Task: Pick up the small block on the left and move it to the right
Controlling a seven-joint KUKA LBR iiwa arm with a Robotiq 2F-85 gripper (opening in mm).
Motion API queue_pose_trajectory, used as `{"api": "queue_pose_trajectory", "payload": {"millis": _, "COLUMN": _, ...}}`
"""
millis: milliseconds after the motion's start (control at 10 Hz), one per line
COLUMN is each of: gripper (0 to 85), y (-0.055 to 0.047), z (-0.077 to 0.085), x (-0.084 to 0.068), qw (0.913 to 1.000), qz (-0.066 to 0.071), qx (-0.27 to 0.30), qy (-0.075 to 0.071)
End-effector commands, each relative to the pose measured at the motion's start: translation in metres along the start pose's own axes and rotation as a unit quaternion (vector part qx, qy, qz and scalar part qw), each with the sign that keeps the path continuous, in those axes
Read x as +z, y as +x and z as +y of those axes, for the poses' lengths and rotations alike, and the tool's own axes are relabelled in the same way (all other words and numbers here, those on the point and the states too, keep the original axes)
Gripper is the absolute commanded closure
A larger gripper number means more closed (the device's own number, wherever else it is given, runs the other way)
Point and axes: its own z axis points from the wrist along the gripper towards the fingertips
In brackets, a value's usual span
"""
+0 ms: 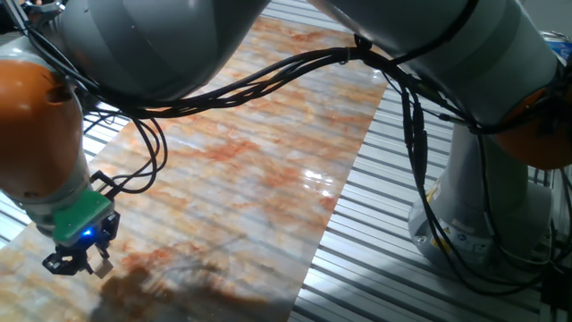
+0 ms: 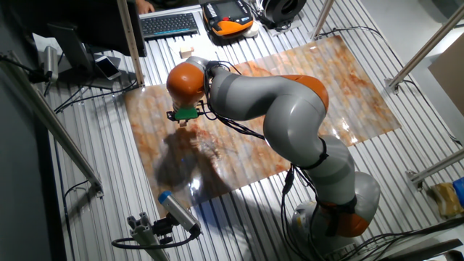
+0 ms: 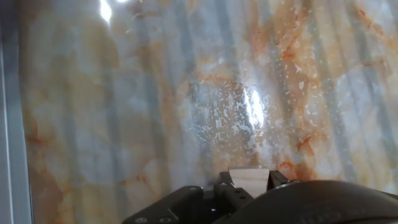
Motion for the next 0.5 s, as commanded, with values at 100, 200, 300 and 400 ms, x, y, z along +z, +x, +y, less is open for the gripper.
{"api": "queue_pose_trajectory", "payload": {"millis": 100, "gripper": 85.0, "y": 0.0000, "z": 0.0005, "x": 0.0014, "qw": 1.0000, "qz": 0.000, "qx": -0.001, "qy": 0.000}}
{"api": "queue_pose_trajectory", "payload": {"millis": 200, "gripper": 85.0, "y": -0.0001, "z": 0.0005, "x": 0.0014, "qw": 1.0000, "qz": 0.000, "qx": -0.001, "qy": -0.001}}
{"api": "queue_pose_trajectory", "payload": {"millis": 300, "gripper": 85.0, "y": -0.0001, "z": 0.0004, "x": 0.0017, "qw": 1.0000, "qz": 0.001, "qx": -0.002, "qy": -0.001}}
{"api": "queue_pose_trajectory", "payload": {"millis": 400, "gripper": 85.0, "y": -0.0001, "z": 0.0004, "x": 0.0021, "qw": 1.0000, "qz": 0.001, "qx": -0.004, "qy": -0.001}}
